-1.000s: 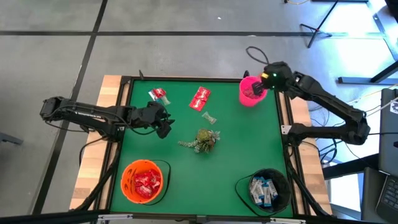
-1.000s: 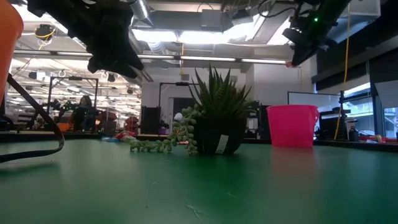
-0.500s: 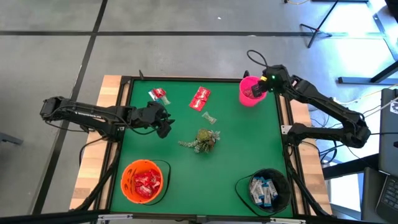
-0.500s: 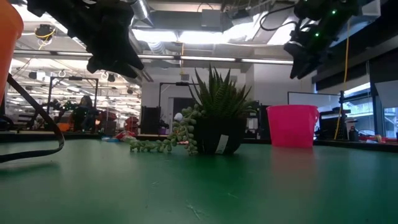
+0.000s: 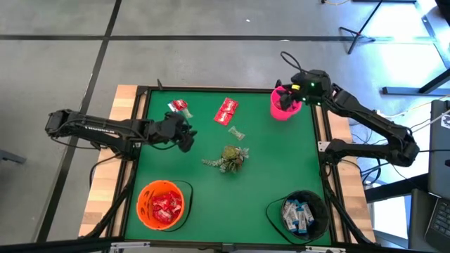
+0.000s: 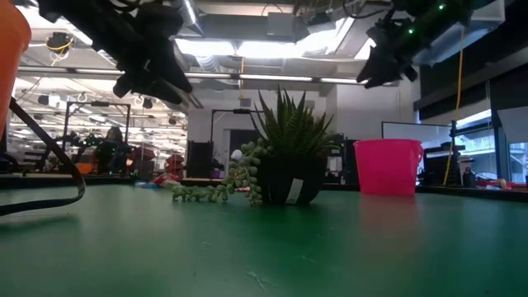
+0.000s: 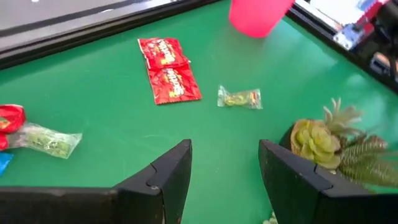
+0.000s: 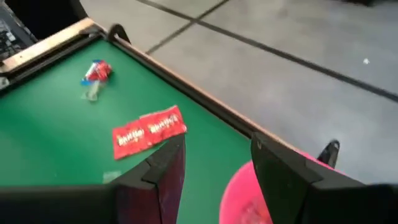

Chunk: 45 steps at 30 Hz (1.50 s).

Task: Sort candy
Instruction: Put the green gummy into the pink bucket

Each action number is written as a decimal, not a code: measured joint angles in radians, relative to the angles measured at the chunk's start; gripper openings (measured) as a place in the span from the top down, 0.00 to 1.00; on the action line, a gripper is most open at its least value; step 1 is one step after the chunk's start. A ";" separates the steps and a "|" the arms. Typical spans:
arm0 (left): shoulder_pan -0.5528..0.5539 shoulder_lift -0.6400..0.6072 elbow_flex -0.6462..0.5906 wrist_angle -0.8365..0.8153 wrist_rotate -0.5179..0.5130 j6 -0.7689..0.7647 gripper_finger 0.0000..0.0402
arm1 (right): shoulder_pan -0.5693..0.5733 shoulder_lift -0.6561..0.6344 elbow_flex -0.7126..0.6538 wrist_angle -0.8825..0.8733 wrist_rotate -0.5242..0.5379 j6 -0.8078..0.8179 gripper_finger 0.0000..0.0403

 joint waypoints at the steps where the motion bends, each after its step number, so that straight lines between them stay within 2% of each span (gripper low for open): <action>1: 0.003 0.000 0.000 0.003 0.000 -0.014 0.55 | 0.014 0.000 0.000 0.013 0.003 0.000 0.55; 5: 0.011 0.000 -0.001 0.027 0.009 -0.080 0.56 | 0.094 0.000 0.000 0.064 0.003 -0.023 0.55; 10: -0.015 0.001 -0.001 0.201 0.043 -0.102 0.56 | 0.230 0.006 -0.031 0.139 0.003 -0.076 0.55; 21: -0.070 0.051 0.003 0.546 -0.042 -0.062 0.56 | 0.427 0.006 -0.231 0.359 0.011 -0.068 0.55; 27: -0.062 0.122 0.070 0.548 -0.069 -0.036 0.56 | 0.461 0.006 -0.325 0.490 0.011 -0.024 0.55; 32: -0.056 0.194 0.185 0.543 -0.030 0.029 0.56 | 0.466 0.014 -0.373 0.587 0.012 -0.012 0.55; 40: -0.047 0.288 0.353 0.461 -0.020 0.161 0.56 | 0.465 0.061 -0.383 0.598 0.012 -0.011 0.55; 45: -0.010 0.349 0.396 0.415 -0.015 0.170 0.56 | 0.465 0.104 -0.383 0.607 0.006 -0.010 0.55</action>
